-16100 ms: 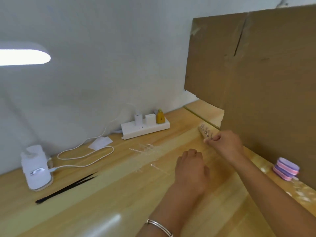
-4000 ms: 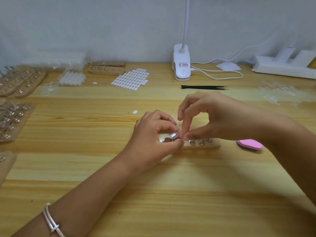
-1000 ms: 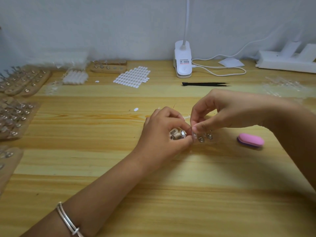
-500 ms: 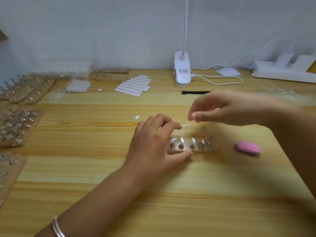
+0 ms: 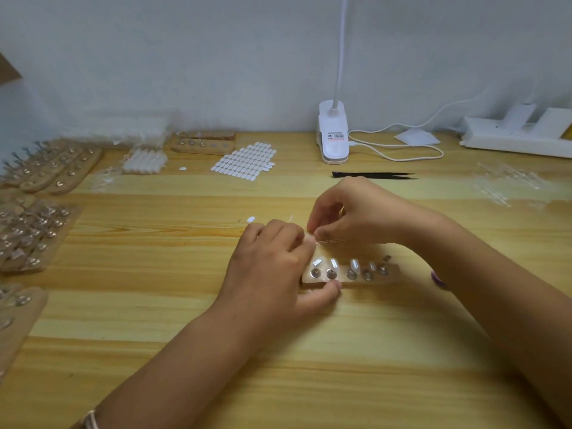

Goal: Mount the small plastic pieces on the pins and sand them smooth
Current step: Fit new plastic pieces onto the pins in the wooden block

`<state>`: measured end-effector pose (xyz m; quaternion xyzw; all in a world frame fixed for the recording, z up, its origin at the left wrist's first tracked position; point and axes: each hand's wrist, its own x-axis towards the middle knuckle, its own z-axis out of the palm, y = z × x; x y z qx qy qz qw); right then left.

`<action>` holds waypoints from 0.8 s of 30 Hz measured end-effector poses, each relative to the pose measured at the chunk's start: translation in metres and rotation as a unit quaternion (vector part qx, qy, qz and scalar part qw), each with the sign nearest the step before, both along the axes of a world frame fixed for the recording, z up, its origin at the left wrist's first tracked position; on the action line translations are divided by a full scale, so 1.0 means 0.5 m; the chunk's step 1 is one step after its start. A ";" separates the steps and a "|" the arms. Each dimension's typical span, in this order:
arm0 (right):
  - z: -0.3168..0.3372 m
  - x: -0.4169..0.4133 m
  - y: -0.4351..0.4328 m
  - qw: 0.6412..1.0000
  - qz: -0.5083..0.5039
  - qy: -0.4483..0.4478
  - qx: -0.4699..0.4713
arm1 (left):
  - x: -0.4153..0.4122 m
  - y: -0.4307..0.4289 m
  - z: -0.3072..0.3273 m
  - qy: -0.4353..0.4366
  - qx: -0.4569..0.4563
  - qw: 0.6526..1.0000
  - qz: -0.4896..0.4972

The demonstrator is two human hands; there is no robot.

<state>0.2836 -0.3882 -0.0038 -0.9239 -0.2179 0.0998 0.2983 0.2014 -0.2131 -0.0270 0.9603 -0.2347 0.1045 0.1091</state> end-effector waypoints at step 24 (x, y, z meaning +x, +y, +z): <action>0.014 -0.020 -0.004 1.000 -0.011 0.023 -0.019 | 0.003 -0.006 0.000 -0.008 0.000 1.000 -0.015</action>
